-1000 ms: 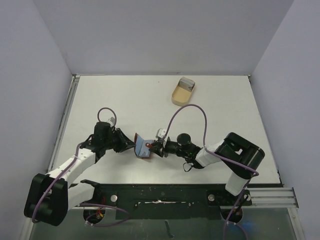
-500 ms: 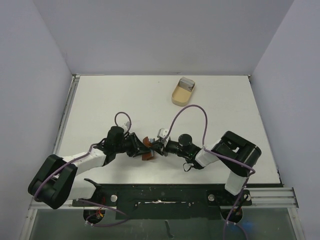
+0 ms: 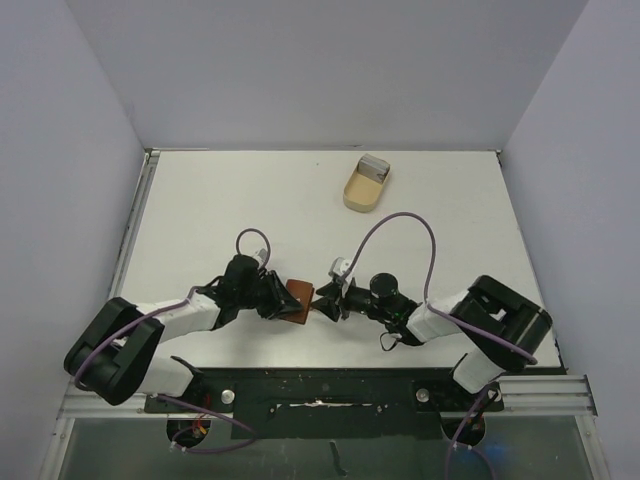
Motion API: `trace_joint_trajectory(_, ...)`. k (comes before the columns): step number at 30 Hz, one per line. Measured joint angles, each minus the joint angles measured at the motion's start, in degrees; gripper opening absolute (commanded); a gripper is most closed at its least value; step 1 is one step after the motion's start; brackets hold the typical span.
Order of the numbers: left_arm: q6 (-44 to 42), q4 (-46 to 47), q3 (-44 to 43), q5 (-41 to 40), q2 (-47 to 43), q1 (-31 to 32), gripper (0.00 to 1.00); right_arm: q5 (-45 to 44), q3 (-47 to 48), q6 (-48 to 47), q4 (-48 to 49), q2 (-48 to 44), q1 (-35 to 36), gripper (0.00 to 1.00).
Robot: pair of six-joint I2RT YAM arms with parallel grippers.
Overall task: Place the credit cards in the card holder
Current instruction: Close the card holder at the center of the board.
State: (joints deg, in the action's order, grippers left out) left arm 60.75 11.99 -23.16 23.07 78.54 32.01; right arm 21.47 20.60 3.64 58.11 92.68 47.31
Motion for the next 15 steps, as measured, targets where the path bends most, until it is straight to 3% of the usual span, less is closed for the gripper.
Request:
trace_joint_trajectory(7, -1.5, -9.0, -5.0, -5.4, -4.1, 0.0, 0.25, -2.7, -1.5, 9.3, -4.5, -11.0, 0.0, 0.41)
trace_joint_trajectory(15, -6.9, -19.4, -10.4, -11.8, -5.2, -0.2, 0.31, -12.8, -1.2, 28.9, -16.9, -16.6, 1.0, 0.42)
